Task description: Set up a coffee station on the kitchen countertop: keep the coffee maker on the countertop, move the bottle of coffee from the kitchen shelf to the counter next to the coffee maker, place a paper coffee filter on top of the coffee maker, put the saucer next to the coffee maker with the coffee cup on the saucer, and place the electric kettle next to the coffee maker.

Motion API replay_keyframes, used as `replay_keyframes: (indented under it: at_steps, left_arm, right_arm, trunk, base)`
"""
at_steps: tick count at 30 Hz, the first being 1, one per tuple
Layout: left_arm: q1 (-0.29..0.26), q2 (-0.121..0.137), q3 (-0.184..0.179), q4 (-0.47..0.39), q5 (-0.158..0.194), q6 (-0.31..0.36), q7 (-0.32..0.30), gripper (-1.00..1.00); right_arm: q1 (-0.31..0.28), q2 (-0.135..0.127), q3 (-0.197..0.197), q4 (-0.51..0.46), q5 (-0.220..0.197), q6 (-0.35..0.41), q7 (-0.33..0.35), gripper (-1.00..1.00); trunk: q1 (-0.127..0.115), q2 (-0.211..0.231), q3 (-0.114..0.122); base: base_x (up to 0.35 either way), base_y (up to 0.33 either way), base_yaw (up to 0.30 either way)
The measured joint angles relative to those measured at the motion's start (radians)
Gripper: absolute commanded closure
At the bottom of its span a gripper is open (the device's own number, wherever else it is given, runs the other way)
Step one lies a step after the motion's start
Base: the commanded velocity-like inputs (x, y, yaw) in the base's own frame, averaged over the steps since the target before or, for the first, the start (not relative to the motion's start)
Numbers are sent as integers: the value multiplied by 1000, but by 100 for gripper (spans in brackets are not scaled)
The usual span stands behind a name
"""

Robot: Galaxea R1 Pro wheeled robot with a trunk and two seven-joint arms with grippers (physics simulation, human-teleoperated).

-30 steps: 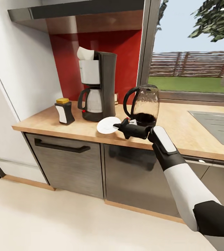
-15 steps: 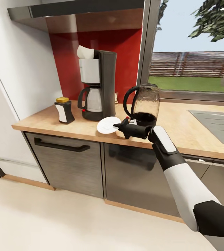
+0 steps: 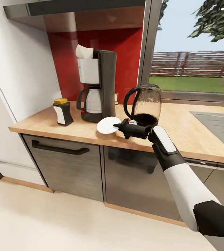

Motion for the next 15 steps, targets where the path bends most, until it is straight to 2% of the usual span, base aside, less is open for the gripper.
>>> replay_keyframes:
  at_steps: [15]
  left_arm:
    - [0, -5, -1, 0, 0, 0, -1, -100]
  right_arm:
    - [-1, 0, -1, -10, -9, -8, 8, 100]
  trunk:
    - [23, -42, -19]
  base:
    - [1, 0, 0]
